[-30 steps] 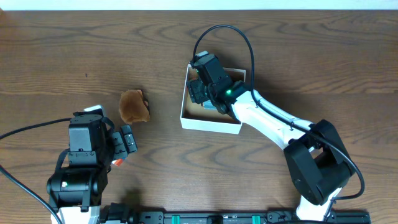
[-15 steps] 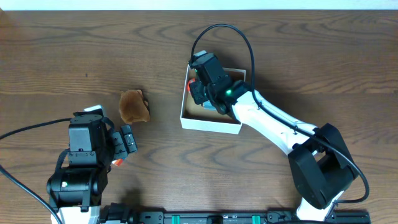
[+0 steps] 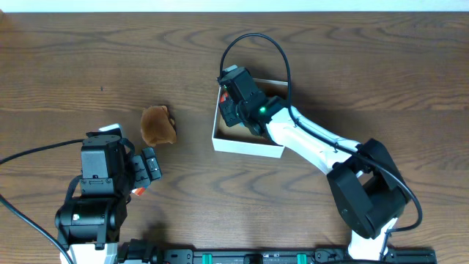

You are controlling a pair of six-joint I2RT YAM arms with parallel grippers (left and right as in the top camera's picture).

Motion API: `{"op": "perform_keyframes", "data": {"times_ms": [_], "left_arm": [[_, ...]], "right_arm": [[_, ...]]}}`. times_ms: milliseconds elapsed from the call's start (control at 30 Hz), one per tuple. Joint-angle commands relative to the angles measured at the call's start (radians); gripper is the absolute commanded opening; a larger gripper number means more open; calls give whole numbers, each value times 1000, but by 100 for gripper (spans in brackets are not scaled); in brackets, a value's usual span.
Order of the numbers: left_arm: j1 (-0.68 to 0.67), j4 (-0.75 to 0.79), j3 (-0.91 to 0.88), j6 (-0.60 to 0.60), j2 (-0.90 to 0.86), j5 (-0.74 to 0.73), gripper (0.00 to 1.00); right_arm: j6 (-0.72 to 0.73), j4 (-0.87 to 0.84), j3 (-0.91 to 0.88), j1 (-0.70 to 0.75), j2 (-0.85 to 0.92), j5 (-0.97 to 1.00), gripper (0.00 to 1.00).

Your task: Pack container

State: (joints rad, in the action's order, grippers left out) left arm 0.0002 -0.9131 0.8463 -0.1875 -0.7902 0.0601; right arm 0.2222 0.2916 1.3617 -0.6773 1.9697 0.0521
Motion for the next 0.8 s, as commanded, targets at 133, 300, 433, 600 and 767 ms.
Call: {"op": "perform_keyframes", "data": {"times_ms": [133,300,433,600,767], "left_arm": [[5,-4,23,-13,1,11,98],[5,-6,23,-13,1,12,98],[5,-6,23,-13,1,12,98],[5,-2,23,0,0,0,98],[5,60,23,98,-56,-145,98]], "right_arm": [[-19,-14,24,2,23,13,1],[-53,33,64,2,-44,18,6],[-74,101,95,5,-133,39,11],[61,201,101,26,-266,215,1],[294,418,101,106,-373,281,1]]}}
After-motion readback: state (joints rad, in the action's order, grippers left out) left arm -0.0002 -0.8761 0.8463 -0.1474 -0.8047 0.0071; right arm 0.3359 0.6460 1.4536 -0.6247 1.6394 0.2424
